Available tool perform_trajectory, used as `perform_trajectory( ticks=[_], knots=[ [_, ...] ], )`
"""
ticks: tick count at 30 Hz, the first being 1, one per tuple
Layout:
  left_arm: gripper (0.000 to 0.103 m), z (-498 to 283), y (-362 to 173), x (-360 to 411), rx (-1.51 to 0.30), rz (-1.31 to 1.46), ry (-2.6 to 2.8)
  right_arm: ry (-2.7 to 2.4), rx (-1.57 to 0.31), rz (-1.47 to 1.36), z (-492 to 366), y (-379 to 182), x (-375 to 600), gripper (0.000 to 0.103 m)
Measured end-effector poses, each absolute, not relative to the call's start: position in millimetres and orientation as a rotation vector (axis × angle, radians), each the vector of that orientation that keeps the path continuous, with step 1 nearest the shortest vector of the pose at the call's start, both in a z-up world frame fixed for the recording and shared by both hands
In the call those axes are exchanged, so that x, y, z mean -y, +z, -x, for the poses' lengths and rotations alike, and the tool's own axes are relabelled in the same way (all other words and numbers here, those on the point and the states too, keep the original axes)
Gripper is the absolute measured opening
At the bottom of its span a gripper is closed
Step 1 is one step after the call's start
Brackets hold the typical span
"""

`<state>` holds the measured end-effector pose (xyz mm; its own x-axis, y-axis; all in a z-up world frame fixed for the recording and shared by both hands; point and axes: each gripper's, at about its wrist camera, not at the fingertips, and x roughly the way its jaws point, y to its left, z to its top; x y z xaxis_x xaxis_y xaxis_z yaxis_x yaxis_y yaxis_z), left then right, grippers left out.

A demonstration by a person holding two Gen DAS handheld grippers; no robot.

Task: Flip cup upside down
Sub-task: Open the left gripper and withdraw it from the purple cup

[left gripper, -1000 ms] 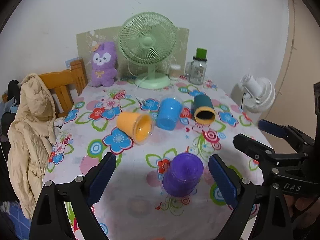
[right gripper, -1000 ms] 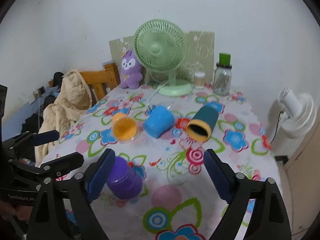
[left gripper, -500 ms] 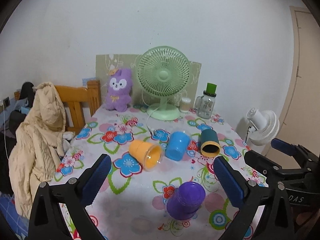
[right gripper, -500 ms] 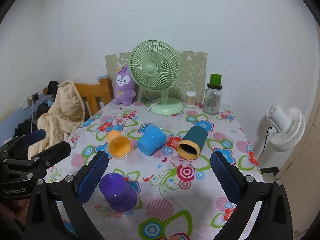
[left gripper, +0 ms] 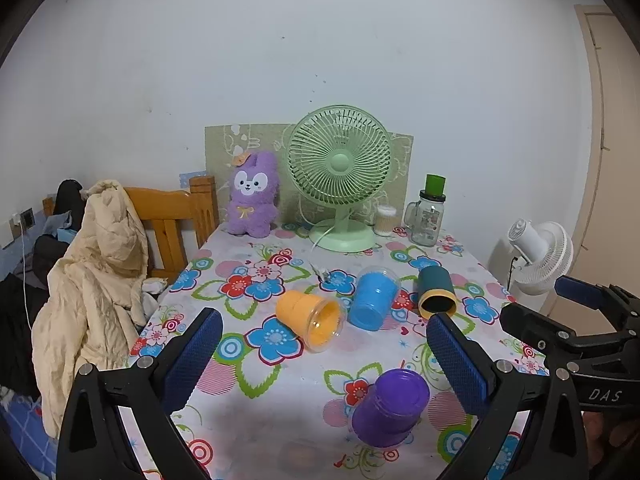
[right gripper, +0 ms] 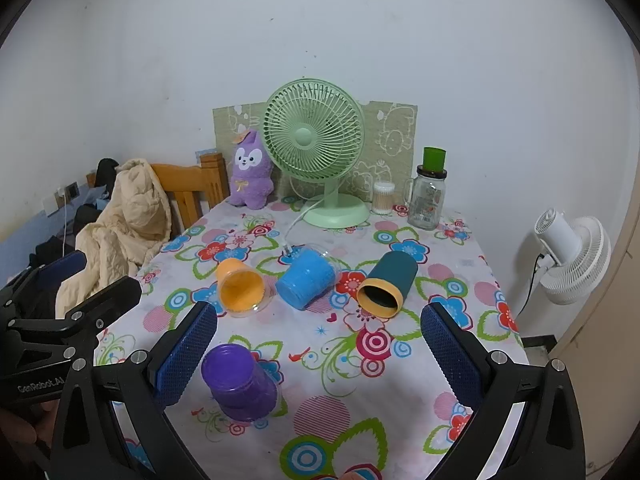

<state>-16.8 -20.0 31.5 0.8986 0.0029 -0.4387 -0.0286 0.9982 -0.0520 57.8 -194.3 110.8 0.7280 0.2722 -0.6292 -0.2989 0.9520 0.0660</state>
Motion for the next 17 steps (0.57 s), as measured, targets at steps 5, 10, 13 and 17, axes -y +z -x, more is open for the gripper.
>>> perform_trajectory(
  ticks=[5, 10, 13, 17],
  knots=[
    [0.103, 15.3, 29.9, 20.1, -0.457, 0.058, 0.022, 0.316, -0.694, 0.04, -59.1, 108.9, 193.6, 0.103],
    [0.103, 15.4, 28.8, 18.4, -0.458, 0.063, 0.025, 0.321, -0.701, 0.039, -60.0, 106.8, 192.1, 0.103],
    [0.103, 15.4, 28.7, 17.6, -0.449, 0.068, 0.022, 0.327, -0.71, 0.033, -61.7, 104.2, 190.8, 0.103],
    [0.103, 13.3, 26.8, 16.8, -0.456, 0.078, 0.019, 0.33, -0.711, 0.031, -62.1, 103.6, 190.6, 0.103]
  ],
)
